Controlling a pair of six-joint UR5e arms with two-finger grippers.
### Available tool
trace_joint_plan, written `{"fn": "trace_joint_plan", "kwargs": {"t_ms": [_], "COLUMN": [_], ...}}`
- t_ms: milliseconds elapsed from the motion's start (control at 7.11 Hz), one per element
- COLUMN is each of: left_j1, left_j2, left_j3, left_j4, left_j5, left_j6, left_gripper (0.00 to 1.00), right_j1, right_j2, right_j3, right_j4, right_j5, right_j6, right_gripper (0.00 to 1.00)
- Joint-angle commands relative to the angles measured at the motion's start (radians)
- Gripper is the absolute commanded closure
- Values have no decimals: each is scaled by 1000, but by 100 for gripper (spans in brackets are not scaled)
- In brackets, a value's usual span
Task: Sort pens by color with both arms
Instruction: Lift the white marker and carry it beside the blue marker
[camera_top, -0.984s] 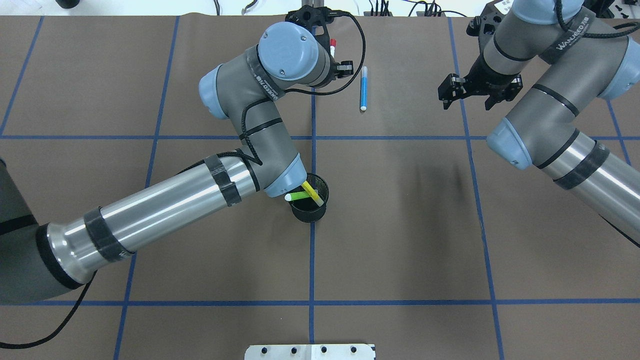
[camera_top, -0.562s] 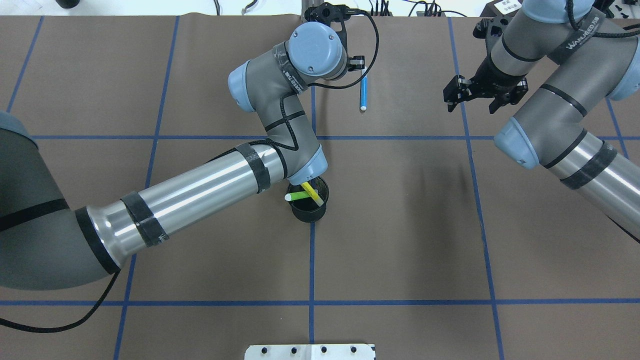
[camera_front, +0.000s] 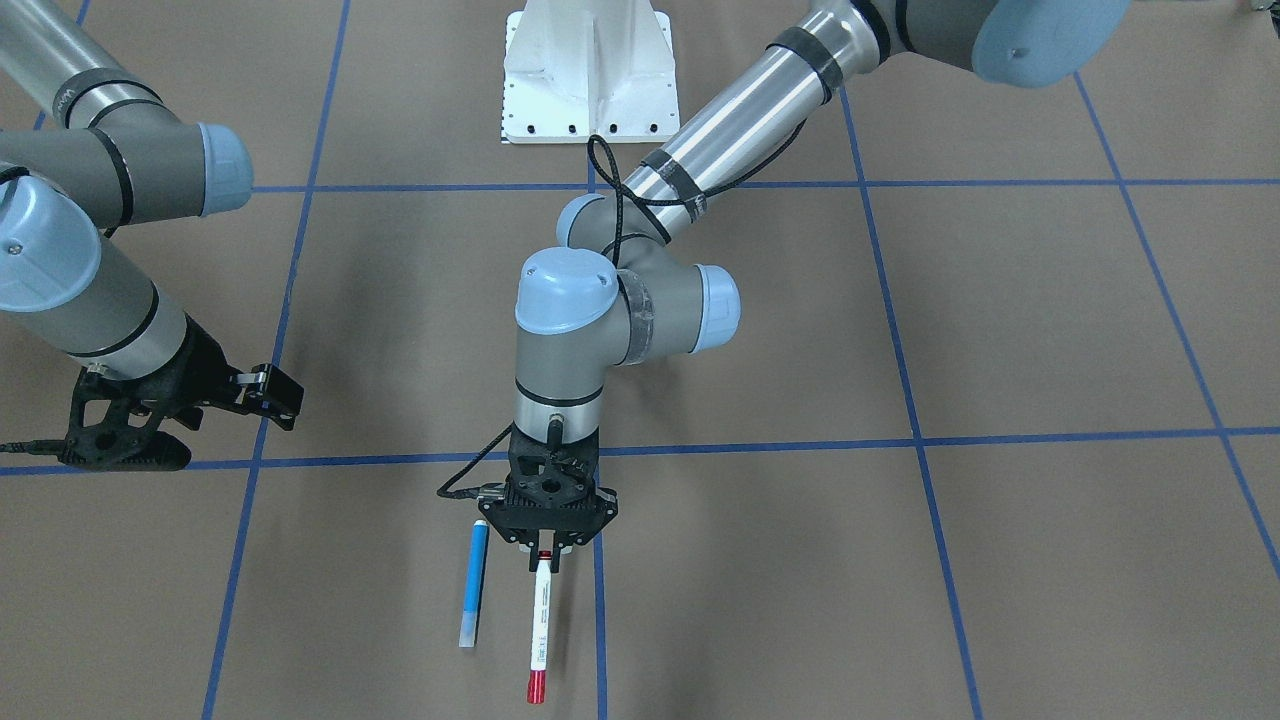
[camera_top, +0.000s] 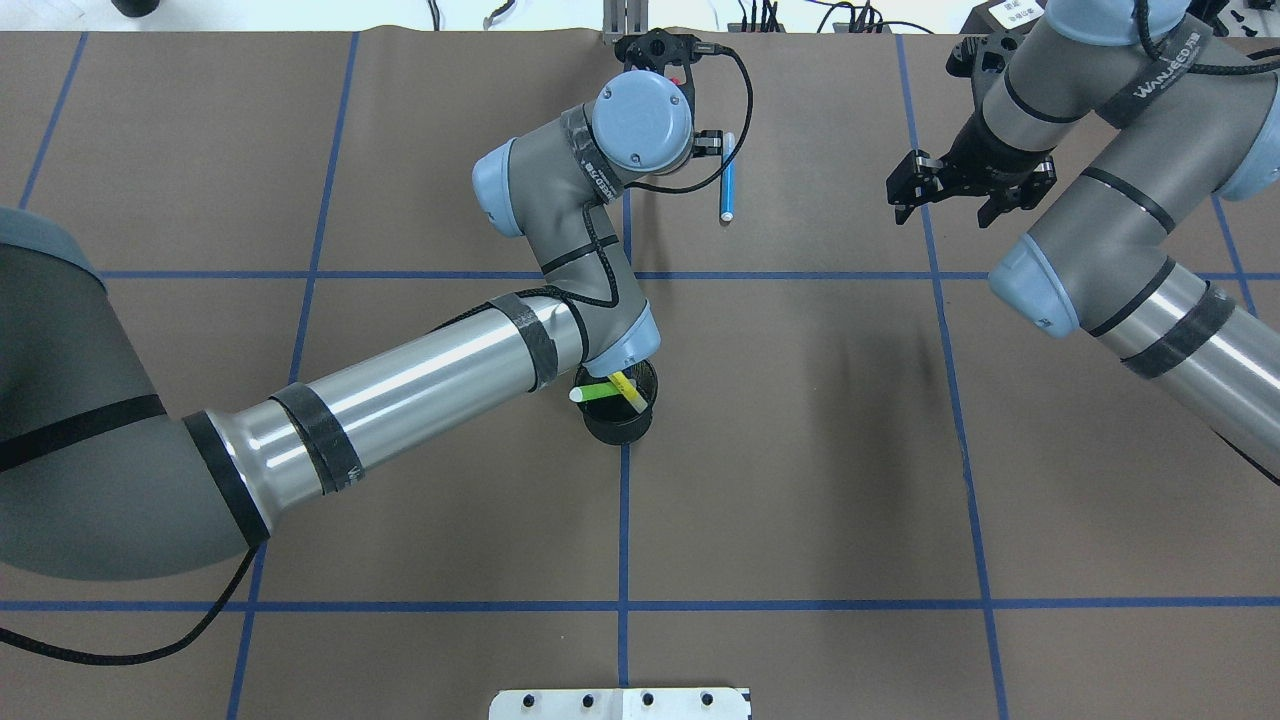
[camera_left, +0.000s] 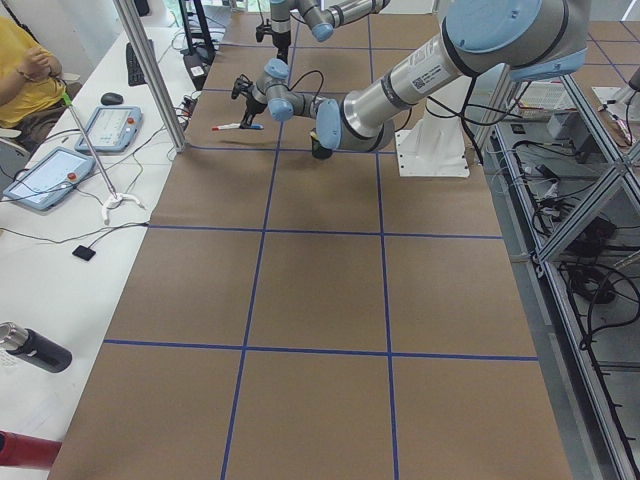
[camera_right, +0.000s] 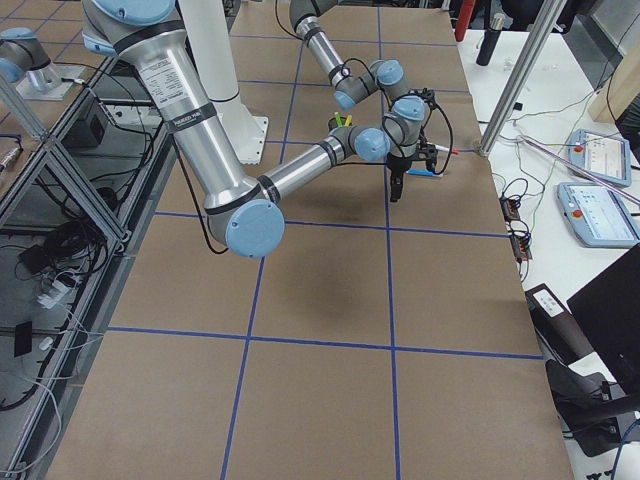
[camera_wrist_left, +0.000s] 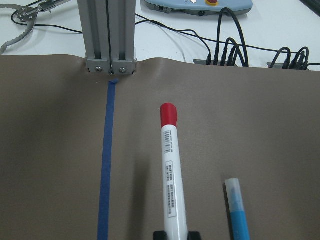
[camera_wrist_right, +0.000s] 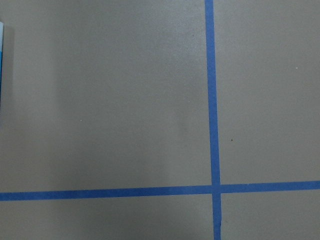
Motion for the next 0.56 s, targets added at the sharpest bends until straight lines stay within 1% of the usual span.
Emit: {"fn": "trace_joint_plan", "kwargs": {"t_ms": [0,422], "left_j1": [26,46], "left_j2": [-3,-7], "left_j3": [6,4], "left_j4": [-2,-2], "left_j5": [2,5], "left_j6": [1,1], "left_gripper": [100,100], "right_j1": [0,0], "right_j2": [0,0], "right_j3": [-1,-1], "right_j4": [0,0], "right_j5": [1,1], "right_j6": [0,3], "right_gripper": [1,1]}}
